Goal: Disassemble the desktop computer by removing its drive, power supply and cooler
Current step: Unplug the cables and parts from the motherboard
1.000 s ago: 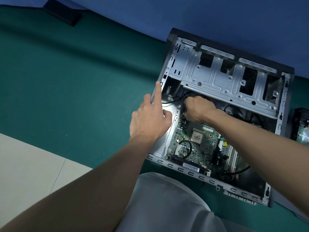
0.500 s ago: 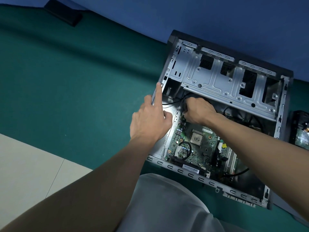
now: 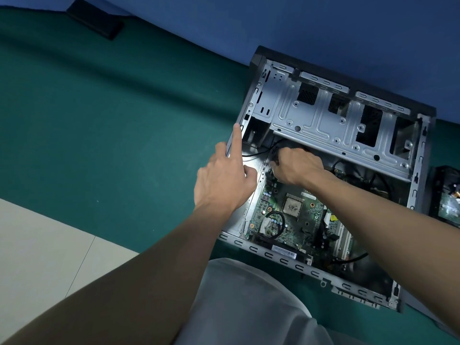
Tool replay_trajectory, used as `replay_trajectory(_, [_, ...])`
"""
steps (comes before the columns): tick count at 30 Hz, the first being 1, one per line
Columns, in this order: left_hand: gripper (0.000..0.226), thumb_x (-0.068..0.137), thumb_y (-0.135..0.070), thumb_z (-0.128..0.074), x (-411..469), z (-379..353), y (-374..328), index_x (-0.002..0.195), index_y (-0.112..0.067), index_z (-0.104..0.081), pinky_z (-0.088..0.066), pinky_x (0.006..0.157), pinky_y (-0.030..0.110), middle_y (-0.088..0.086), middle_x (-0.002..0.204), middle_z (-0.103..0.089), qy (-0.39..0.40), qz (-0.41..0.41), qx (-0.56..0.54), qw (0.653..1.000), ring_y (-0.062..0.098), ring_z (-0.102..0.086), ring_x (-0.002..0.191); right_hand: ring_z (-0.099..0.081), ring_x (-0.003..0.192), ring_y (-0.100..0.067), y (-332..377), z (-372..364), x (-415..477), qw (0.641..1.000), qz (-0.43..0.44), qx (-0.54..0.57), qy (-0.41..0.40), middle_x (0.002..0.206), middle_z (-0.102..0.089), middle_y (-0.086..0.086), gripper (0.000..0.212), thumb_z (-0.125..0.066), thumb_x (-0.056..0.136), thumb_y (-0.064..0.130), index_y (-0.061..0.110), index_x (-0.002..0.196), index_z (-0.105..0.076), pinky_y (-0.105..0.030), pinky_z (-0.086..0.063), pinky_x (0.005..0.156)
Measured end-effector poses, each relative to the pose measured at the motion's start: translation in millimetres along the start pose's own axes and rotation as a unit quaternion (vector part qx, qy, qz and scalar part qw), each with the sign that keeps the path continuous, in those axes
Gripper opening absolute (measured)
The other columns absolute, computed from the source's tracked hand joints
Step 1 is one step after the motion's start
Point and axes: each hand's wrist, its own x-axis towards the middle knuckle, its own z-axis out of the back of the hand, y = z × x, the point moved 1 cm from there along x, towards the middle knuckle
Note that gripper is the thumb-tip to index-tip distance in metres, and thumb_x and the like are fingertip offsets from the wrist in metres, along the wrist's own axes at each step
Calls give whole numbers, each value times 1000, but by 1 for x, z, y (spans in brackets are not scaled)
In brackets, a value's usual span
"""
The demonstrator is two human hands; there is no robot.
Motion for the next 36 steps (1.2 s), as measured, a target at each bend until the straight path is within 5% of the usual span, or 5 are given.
replay_trajectory(13, [82,89,-39,-44,1,0,0,154,-25,4,-33,60,37,10,119,-49,-1,-3,6,1000,22,-41,72,-51,62,-17,-2,-2,4,1000,-20,-14,-14,69,-51,2,45,-34,97,54,15,77,-45,-34,-41,63])
replay_trajectory(20, [82,88,-39,-44,1,-1,0,154,-25,3,-32,60,36,10,118,-49,-6,-3,9,1000,22,-40,71,-48,63,-15,-5,-1,5,999,26,37,5,77,-56,0,7,-54,85,12,18,89,-53,-25,-29,47])
replay_trajectory(25, [82,89,-39,-44,1,-1,0,154,-25,3,-32,59,36,10,116,-49,-7,-3,10,1000,22,-40,71,-52,61,-16,-5,-4,2,1000,2,-11,-19,71,-56,0,43,-35,98,52,18,74,-44,-33,-42,60])
replay_trajectory(32, [82,89,-39,-44,1,0,0,154,-25,2,-31,60,36,10,117,-49,-7,-1,8,1000,21,-40,71,-46,59,-16,-2,-1,2,999,24,19,-22,73,-53,-3,14,-51,81,2,15,77,-49,-25,-27,47])
replay_trajectory(36, [81,89,-39,-44,1,-1,0,154,-25,3,-31,60,36,10,119,-49,-6,-1,7,1000,21,-40,72,-54,68,-18,-2,-3,4,999,30,38,-4,80,-60,1,14,-50,95,30,21,85,-52,-28,-34,56])
